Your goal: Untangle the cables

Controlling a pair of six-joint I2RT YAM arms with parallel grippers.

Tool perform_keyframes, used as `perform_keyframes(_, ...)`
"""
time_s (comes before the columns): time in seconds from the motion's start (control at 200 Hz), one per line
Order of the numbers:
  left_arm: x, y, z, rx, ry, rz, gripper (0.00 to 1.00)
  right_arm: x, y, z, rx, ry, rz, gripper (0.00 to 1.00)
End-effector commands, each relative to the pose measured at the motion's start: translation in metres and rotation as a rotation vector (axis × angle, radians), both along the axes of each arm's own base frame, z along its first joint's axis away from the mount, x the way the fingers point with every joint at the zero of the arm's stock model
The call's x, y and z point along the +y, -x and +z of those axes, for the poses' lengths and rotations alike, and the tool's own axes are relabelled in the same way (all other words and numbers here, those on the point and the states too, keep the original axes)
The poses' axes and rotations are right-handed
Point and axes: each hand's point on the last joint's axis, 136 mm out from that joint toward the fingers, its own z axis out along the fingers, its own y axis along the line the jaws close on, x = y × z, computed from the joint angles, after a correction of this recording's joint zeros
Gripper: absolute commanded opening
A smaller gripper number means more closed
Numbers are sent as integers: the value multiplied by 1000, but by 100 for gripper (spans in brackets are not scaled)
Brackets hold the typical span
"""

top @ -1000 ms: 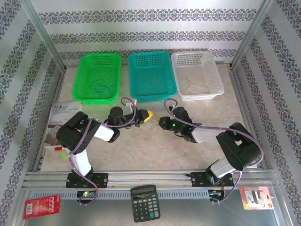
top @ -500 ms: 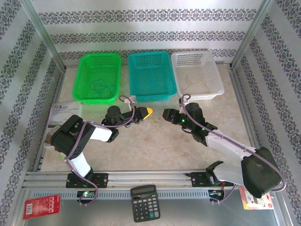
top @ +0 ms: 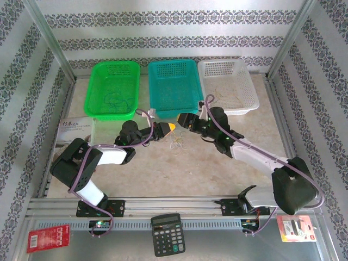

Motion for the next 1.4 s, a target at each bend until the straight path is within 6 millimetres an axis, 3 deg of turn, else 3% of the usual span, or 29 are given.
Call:
perform_keyframes(0.0,1,1,5,-42,-16,9,0,16,-7,22,-36,-67,22,55)
perform_keyframes(0.36,3,2,8,-60,-24,16,0,31,-10,9,-3,-91,40,42)
perform_keyframes(0.475,3,2,10,-64,-33,18,0,31,-9,10,-3,-99,39,27)
perform_keyframes(0.605,4,0,10,-66,-44,29,0,33,-7,16,-14,-114,52,0)
perform_keyframes(0.849,6,1,12,-84,-71,40,0,34,-6,40,-56,-132,66,0)
perform_keyframes(0.994,11,3,10,-97,-105,55,48,34,-6,52,-79,-132,77,0)
perform_keyframes(1.064,14,6,9,-110,-133,69,61,35,-5,56,-84,-131,82,0)
perform_keyframes(1.169,20,10,4,-141,-202,80,69,36,-3,62,-92,-136,91,0)
perform_keyframes(1.394,37,15,-13,-198,-396,113,72,37,1,75,-111,-141,103,0)
